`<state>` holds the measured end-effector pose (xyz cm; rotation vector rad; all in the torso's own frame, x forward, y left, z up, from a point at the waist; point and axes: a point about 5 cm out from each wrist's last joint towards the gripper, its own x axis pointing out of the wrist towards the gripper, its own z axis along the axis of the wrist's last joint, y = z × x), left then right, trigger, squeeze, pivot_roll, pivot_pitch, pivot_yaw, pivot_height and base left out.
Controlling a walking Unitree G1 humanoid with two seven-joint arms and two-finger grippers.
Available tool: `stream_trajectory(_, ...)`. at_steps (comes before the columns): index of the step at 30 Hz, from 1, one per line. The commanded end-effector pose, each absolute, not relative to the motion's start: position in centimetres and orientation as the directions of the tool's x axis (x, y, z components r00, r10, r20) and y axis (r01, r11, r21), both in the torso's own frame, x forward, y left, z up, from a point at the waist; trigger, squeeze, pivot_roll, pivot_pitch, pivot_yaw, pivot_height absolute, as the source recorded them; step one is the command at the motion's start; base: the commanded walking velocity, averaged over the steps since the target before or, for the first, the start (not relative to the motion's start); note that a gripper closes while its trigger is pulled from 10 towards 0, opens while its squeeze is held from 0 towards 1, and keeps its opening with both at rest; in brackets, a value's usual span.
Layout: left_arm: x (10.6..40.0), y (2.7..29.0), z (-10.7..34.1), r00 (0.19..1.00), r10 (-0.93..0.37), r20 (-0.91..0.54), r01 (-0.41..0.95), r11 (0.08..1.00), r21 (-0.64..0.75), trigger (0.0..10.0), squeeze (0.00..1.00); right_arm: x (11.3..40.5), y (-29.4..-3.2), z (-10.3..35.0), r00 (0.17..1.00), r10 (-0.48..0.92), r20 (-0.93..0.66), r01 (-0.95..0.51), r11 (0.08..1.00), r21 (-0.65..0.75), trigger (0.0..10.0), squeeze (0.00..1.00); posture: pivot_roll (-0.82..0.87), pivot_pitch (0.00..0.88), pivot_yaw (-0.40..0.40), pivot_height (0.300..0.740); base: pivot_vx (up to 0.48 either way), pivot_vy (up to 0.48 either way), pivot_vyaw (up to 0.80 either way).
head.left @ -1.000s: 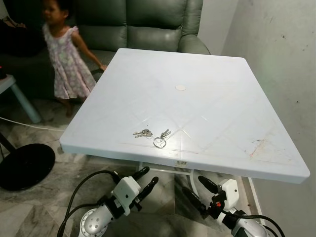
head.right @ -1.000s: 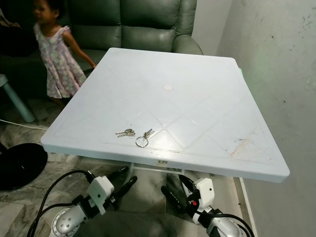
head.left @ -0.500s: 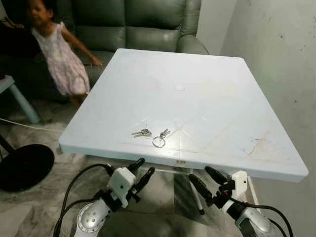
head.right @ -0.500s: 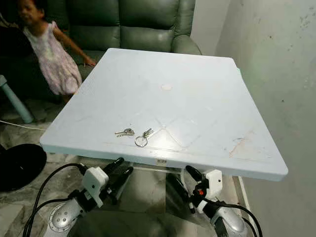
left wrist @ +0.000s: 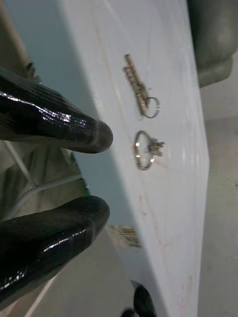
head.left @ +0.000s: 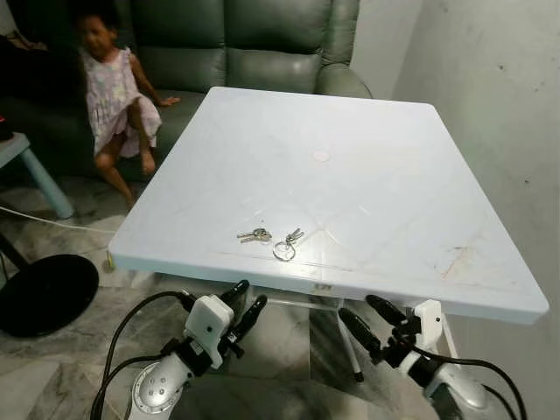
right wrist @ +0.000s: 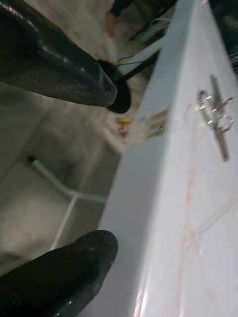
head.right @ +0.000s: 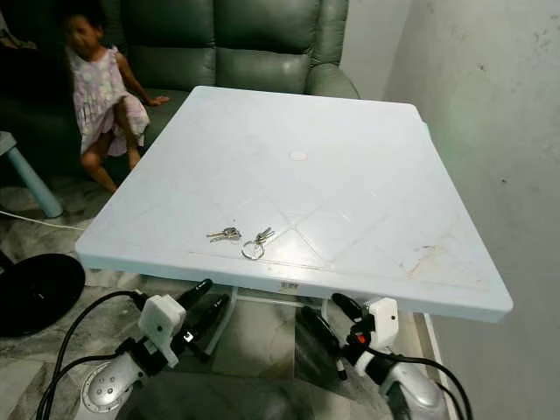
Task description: Hang keys on a hook
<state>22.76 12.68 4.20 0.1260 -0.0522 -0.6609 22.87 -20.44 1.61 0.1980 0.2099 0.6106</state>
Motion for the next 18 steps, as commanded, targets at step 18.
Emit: stream_trajectory(18, 23.3, 12.8, 5.2, 0.794, -0.604, 0.068, 0.593, 0.795, 0.130, 10.0, 0.00, 24.1, -19.5, 5.6, 0.728, 0.680, 0.085, -0.629, 0.614, 0.477, 10.0, 0.00, 0.14, 0.000, -0.060, 0.740, 0.000, 0.000, 0.00)
